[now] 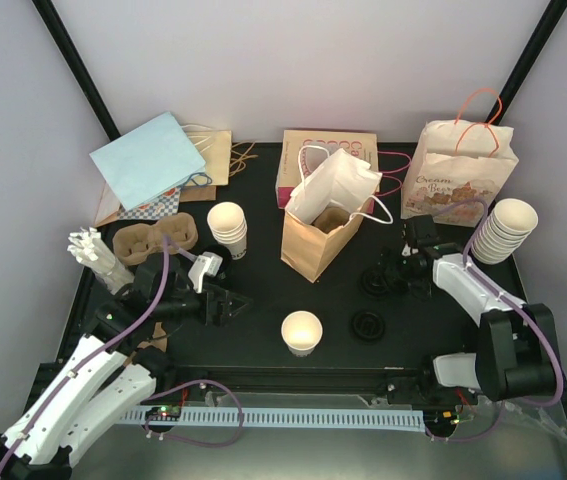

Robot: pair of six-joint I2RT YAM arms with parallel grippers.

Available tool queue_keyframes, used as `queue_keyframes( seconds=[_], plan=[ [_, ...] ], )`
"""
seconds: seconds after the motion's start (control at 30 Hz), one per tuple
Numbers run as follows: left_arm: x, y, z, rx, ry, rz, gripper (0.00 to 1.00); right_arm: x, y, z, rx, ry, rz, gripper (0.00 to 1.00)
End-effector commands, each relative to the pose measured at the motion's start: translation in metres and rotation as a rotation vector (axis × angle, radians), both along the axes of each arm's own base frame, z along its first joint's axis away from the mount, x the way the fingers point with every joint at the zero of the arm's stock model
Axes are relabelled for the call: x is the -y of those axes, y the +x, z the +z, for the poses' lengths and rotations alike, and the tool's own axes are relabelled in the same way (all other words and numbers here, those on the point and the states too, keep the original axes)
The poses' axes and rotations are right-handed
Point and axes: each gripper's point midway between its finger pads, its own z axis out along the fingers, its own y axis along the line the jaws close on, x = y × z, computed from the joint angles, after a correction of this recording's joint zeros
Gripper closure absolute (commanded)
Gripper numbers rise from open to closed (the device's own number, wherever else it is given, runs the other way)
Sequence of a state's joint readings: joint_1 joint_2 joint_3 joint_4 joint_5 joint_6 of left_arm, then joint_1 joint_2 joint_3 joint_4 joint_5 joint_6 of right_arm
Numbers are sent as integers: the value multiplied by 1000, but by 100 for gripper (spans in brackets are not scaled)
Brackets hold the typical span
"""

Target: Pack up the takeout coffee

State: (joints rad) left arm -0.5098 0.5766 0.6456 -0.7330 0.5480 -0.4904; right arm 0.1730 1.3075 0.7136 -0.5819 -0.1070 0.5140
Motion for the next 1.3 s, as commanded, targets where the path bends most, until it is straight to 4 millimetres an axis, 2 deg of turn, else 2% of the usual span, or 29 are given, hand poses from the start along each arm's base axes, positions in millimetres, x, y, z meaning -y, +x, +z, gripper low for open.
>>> queue_keyframes(
  seconds=[0.0, 0.1, 0.43, 0.57, 0.97, 1.27],
  plan=[
    [2, -2, 9, 11, -17, -18, 1, 9, 8, 1, 41, -26, -33, 3],
    [1, -3, 10, 11, -17, -18, 1, 9, 8, 4, 69, 34, -42, 3],
    [2, -1, 11, 13, -18, -19, 1, 28, 6, 21, 104, -21, -71, 2],
    [3, -1, 12, 13, -18, -19, 1, 37, 3, 17, 91, 0, -108, 2],
    [0, -3, 11, 13, -13, -12, 1, 27, -1, -8, 47, 73, -89, 7],
    [0, -3, 10, 10, -13, -11, 1, 27, -3, -12, 39, 64, -80, 11]
  ],
)
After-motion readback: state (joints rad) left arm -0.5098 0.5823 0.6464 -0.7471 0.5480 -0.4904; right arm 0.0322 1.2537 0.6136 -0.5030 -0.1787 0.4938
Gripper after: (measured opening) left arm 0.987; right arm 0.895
